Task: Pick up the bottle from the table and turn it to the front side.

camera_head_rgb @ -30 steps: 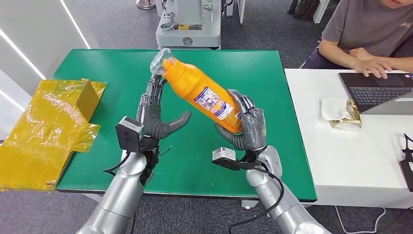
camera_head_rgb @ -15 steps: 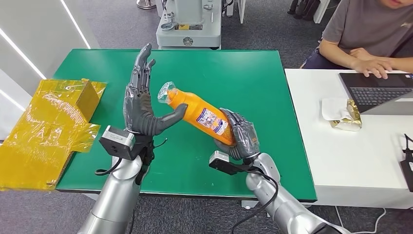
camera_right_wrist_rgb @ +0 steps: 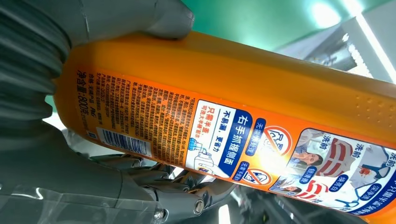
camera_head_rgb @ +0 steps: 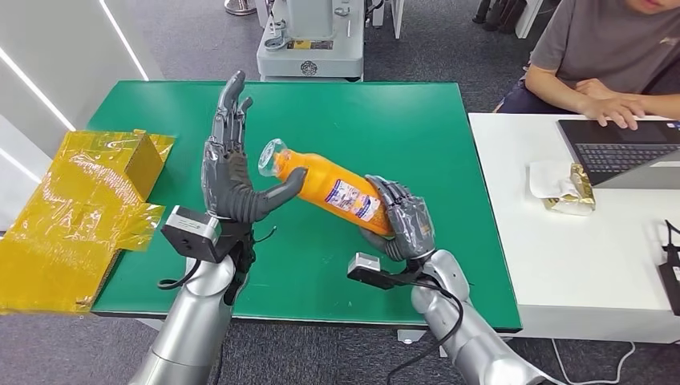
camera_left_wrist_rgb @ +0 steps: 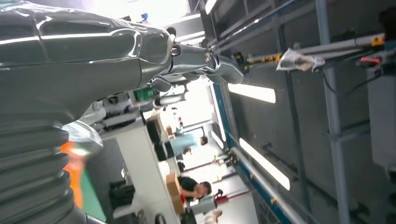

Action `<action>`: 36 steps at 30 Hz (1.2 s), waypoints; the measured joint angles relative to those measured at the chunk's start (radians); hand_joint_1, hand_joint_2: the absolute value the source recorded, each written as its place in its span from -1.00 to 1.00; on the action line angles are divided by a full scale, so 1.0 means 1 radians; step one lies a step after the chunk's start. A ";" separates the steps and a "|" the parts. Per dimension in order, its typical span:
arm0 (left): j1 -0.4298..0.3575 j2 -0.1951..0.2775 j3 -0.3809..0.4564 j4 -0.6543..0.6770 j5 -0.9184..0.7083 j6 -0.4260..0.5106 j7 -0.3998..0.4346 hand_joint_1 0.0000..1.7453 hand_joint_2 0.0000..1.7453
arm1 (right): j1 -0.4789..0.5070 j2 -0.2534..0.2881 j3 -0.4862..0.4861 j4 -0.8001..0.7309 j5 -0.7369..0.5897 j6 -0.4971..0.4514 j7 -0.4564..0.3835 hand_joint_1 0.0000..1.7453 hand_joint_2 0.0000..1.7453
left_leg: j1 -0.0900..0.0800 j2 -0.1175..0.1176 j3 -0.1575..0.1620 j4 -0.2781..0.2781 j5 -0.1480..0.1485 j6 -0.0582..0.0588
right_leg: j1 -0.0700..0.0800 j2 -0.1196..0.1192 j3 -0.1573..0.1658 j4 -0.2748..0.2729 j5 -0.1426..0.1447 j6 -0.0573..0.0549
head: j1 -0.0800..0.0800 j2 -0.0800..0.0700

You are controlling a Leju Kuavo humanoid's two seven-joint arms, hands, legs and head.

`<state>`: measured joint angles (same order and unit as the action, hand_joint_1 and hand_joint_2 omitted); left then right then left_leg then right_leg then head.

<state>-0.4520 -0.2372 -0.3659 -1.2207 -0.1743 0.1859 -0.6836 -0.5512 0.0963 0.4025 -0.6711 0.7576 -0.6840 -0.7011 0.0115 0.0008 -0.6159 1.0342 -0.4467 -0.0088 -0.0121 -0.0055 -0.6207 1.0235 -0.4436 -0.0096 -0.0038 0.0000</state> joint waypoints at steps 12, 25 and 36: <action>0.008 -0.005 0.072 -0.035 0.076 0.259 -0.018 -1.00 1.00 | 0.065 0.023 -0.209 -0.200 0.061 0.000 0.000 1.00 1.00 | 0.000 0.000 0.000 0.000 0.000 0.000 | 0.000 0.000 0.000 0.000 0.000 0.000 | 0.000 0.000; 0.024 0.005 0.117 0.002 0.088 0.195 -0.018 -1.00 1.00 | 0.167 0.061 -0.254 -0.475 0.062 0.000 -0.001 1.00 1.00 | 0.000 0.000 0.000 0.000 0.000 0.000 | 0.000 0.000 0.000 0.000 0.000 0.000 | 0.000 0.000; 0.012 0.001 0.117 0.097 0.050 0.105 -0.018 -1.00 1.00 | 0.167 0.076 -0.163 -0.490 0.037 0.000 -0.001 1.00 1.00 | 0.000 0.000 0.000 0.000 0.000 0.000 | 0.000 0.001 0.000 0.000 0.000 0.000 | 0.000 0.000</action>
<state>-0.4400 -0.2359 -0.2491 -1.1237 -0.1240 0.2904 -0.7015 -0.3843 0.1723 0.2391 -1.1612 0.7948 -0.6836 -0.7018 0.0116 0.0013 -0.6157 1.0340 -0.4466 -0.0090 -0.0120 -0.0050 -0.6207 1.0237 -0.4435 -0.0098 -0.0038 0.0000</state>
